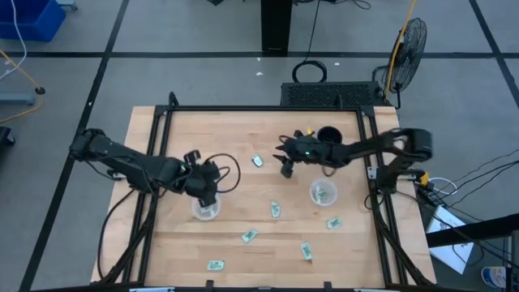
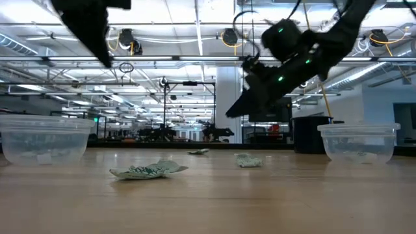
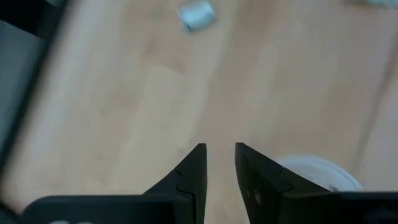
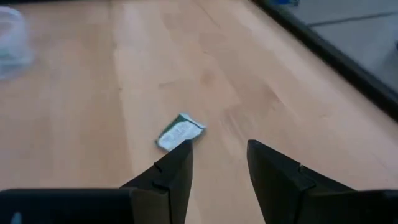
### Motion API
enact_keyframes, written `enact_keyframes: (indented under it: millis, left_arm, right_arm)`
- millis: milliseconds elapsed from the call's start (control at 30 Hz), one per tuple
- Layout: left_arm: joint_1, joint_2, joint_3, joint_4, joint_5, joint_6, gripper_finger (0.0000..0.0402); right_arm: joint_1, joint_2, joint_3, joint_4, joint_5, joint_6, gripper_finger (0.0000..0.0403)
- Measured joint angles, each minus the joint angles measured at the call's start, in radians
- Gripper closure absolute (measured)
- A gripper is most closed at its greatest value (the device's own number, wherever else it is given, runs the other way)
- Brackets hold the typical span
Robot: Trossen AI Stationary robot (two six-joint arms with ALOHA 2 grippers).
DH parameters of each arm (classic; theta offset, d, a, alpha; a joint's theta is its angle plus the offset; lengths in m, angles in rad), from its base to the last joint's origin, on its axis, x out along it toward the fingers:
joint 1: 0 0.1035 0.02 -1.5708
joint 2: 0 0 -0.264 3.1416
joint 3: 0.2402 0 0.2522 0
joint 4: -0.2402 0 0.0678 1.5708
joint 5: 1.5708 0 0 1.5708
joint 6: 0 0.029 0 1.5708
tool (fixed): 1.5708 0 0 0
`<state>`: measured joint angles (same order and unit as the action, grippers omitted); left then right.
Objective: Pick and place items into bin
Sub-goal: Put the green stevia packet into the right transparent bin
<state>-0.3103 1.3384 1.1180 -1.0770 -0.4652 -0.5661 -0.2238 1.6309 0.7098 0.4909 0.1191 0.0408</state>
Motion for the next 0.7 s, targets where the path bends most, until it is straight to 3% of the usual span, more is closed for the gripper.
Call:
enact_keyframes:
  millis: [267, 700]
  left_arm:
    - [0.057, 0.000, 0.145, -0.038, -0.200, 0.008, 0.0311]
    - [0.103, 0.000, 0.170, -0.036, -0.216, 0.048, 0.0311]
  right_arm:
    - [-0.032, 0.203, 0.146, -0.001, -0.072, 0.087, 0.0256]
    - [-0.006, 0.364, 0.258, -0.031, -0.067, 0.065, 0.0257]
